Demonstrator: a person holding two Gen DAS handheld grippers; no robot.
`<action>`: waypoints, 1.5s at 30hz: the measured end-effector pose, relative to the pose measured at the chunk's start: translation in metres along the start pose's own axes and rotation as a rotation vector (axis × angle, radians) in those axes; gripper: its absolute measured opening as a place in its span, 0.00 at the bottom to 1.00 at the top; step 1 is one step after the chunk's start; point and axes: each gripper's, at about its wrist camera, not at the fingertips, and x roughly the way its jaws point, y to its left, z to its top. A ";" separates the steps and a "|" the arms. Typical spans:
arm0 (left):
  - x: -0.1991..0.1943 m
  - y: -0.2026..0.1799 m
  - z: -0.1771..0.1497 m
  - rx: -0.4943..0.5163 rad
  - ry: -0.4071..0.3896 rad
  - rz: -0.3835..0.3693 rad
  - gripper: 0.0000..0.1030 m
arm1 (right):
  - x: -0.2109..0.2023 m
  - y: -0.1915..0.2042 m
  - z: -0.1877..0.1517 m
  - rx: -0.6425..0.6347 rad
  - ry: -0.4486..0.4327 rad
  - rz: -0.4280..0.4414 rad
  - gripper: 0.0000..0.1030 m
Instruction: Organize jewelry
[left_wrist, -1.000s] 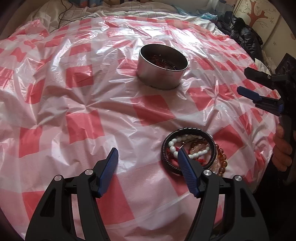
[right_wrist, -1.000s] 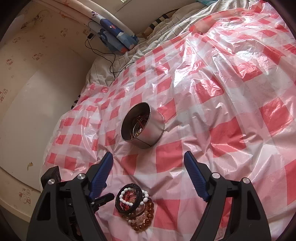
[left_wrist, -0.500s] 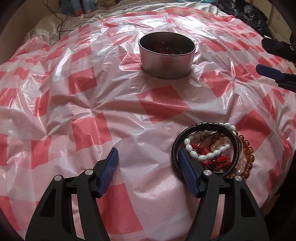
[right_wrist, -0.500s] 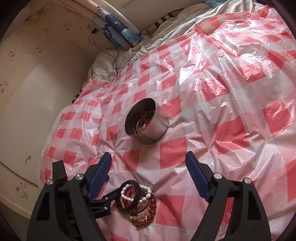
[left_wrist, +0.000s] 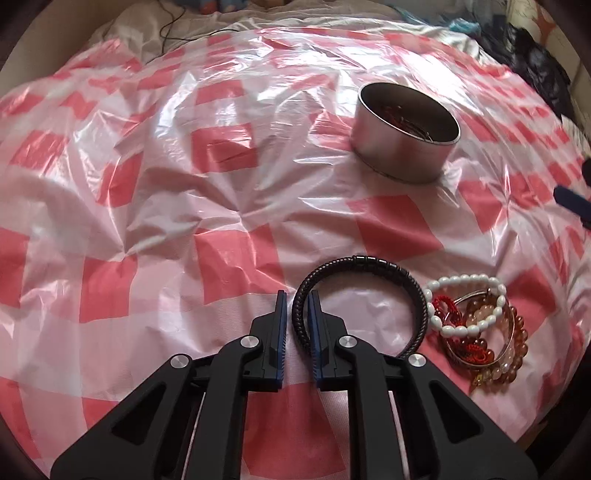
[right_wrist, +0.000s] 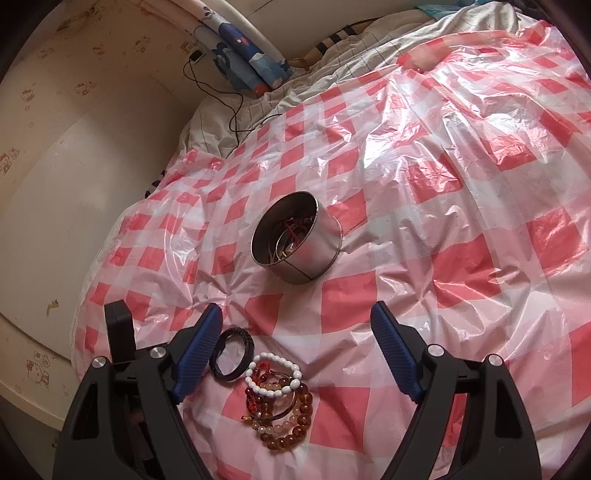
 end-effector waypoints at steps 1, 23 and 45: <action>0.000 0.003 0.000 -0.016 0.000 -0.015 0.10 | 0.002 0.005 -0.001 -0.030 0.013 0.000 0.77; 0.006 0.012 -0.002 -0.048 0.009 0.018 0.18 | 0.082 0.079 -0.081 -0.450 0.322 0.014 0.77; 0.008 0.006 -0.002 -0.030 0.005 0.006 0.35 | 0.103 0.093 -0.083 -0.535 0.240 -0.072 0.76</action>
